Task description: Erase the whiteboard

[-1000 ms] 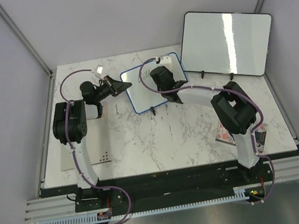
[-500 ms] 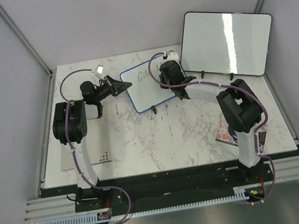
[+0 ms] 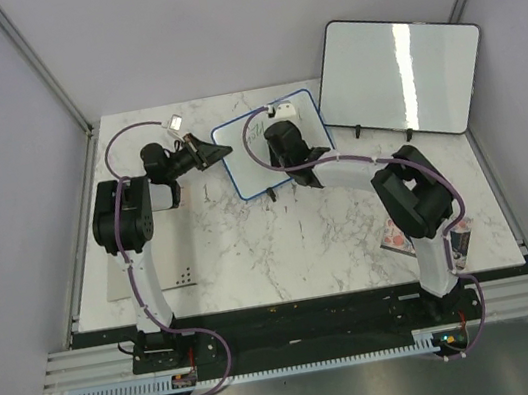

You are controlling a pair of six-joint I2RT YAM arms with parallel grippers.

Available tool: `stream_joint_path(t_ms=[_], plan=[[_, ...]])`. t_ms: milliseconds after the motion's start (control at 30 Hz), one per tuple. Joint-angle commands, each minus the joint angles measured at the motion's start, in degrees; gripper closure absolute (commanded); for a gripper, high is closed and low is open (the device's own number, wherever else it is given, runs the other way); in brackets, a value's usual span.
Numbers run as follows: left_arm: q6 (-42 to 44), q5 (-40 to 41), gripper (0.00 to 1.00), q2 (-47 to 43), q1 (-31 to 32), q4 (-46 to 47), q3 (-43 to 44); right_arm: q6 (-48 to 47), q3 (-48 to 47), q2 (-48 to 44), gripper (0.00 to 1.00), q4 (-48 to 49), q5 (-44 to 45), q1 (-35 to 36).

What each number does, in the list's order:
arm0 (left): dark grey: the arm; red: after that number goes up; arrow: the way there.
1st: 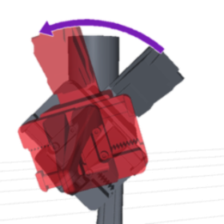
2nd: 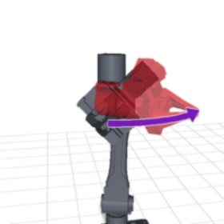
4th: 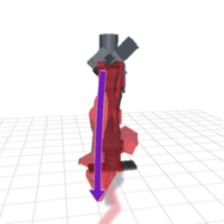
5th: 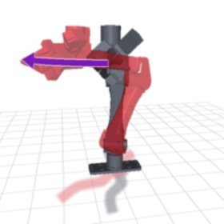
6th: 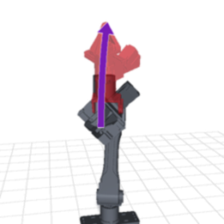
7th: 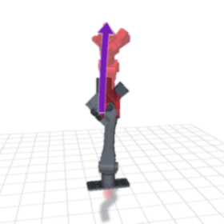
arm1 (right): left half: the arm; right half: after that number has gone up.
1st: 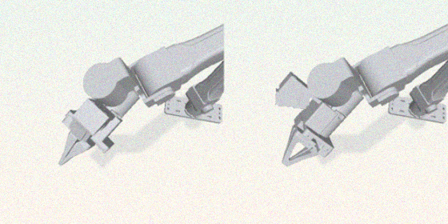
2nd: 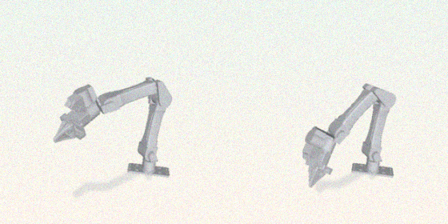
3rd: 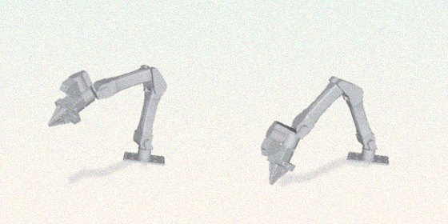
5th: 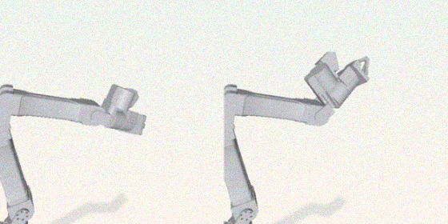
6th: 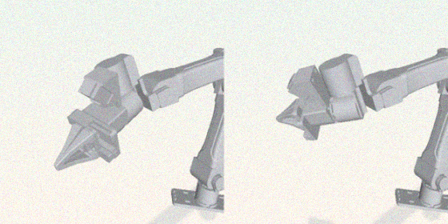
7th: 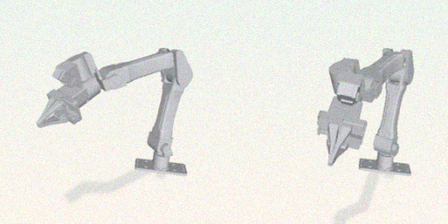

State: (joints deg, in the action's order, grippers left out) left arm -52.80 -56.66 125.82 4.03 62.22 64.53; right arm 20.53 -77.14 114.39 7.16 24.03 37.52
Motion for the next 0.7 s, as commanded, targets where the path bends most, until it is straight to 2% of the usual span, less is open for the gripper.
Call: stream_joint_path(t_ms=[0, 300, 667], plan=[[5.25, -8.55, 0.98, -1.63, 2.65, -3.42, -1.08, 0.73, 0.24, 4.35, 1.00, -5.31, -2.86, -0.33], [5.42, -8.55, 0.98, -1.80, 2.65, -3.68, -1.25, 7.50, 5.42, 2.86, 1.00, -8.83, -0.39, -13.15], [5.51, -8.46, 0.98, -1.89, 2.56, -3.86, -1.25, 12.42, 10.08, 1.28, 1.00, -12.43, 4.09, -15.19]])
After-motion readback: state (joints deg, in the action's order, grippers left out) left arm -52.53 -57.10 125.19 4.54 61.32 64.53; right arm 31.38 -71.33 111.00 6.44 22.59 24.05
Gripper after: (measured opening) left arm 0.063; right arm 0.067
